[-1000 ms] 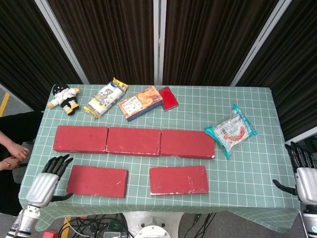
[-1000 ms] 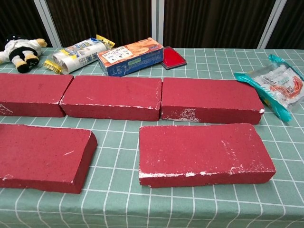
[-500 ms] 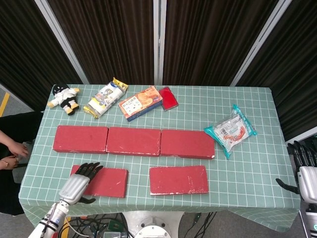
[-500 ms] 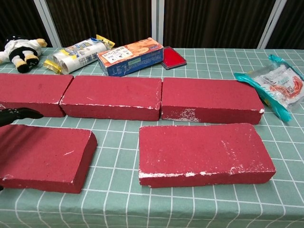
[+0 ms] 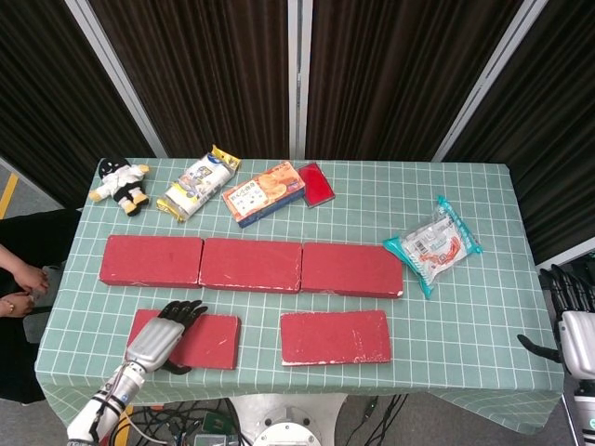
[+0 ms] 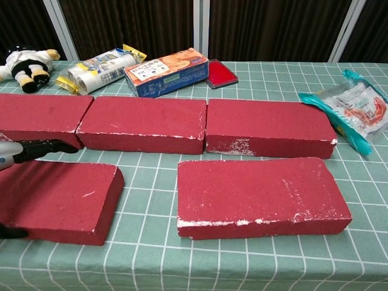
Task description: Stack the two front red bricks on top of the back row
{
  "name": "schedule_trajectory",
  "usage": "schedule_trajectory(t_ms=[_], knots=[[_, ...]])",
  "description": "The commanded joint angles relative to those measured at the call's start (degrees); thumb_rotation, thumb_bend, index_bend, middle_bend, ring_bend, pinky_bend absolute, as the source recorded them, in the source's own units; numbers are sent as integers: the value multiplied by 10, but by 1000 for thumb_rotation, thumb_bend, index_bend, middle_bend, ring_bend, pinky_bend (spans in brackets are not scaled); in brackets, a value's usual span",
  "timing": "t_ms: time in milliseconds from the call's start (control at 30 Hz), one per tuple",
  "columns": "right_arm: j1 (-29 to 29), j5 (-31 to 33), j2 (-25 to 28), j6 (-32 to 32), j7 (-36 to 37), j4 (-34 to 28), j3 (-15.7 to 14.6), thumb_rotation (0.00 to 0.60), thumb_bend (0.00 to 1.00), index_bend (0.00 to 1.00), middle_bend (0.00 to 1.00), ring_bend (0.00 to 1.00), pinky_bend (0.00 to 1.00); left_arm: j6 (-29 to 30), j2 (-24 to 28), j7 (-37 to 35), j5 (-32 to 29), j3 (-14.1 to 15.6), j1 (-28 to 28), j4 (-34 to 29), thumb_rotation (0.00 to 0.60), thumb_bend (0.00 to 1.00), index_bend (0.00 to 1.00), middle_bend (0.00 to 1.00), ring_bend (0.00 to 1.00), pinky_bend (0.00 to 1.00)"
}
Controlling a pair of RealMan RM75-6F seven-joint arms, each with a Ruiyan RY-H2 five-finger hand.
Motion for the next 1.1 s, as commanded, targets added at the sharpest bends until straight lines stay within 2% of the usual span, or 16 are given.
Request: schedule_trajectory(t_ms=[33, 300, 733, 1100], knots=[[0, 0, 0, -1, 1, 1, 0, 600, 0, 0, 0, 0, 0, -15, 7, 6, -20, -4, -14, -6, 600, 0, 36, 0, 0, 0], [2, 3, -5, -6, 3, 7, -1, 600, 0, 0, 0, 0, 0, -29, 7, 4, -49, -5, -31, -5, 600, 0, 36, 5, 0, 0], [2, 4, -9, -8, 8, 12, 0, 600, 0, 0, 0, 0, 0, -26, -4, -1, -67, 2, -43, 10, 600, 0, 36, 70, 0, 0], [2, 5, -10, -7, 8, 12, 0, 600, 0, 0, 0, 0, 0, -14, -3, 1, -70, 10, -47, 5, 600, 8, 136, 120, 0, 0]])
